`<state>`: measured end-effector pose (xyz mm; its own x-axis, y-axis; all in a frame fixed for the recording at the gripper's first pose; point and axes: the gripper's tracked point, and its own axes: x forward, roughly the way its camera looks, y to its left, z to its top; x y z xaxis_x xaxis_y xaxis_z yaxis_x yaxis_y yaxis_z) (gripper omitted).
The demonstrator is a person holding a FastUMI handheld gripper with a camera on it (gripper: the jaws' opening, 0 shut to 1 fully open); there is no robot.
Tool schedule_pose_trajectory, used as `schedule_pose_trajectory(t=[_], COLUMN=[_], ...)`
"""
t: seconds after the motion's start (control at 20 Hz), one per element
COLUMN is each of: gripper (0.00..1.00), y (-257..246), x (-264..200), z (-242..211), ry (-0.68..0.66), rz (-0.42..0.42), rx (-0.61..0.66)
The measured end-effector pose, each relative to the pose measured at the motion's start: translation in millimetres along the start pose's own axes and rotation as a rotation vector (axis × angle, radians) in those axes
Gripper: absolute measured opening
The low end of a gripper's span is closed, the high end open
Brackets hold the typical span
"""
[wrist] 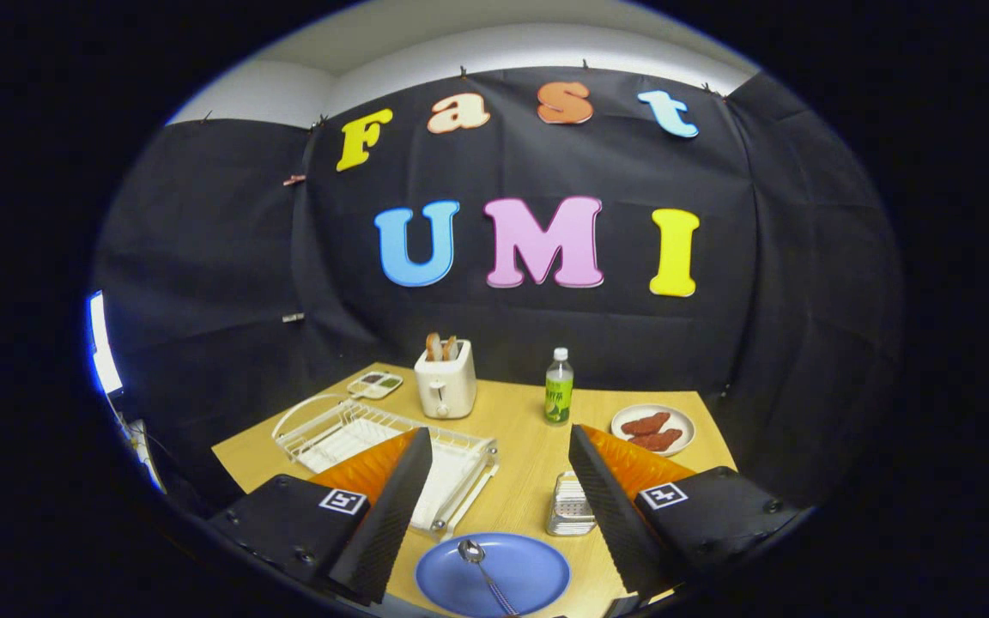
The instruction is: Take the plate from the dish rack, then take the spoon from the basket and place it into the plate.
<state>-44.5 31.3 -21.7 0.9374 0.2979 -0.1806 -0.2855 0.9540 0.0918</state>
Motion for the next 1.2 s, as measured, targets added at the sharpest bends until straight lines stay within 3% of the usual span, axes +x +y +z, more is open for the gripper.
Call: schedule_pose_trajectory(t=[0.2,0.5,0.85,1.2], gripper=[0.99,0.98,0.98,0.99], y=[-32,-59,-58,-40], x=[-27,-61,-64,-61], z=[45,58,48,47], ry=[-0.084,-0.149,-0.122,-0.115], rz=[-0.168,-0.297,-0.320,-0.281], rx=[0.007,0.108,0.097,0.080])
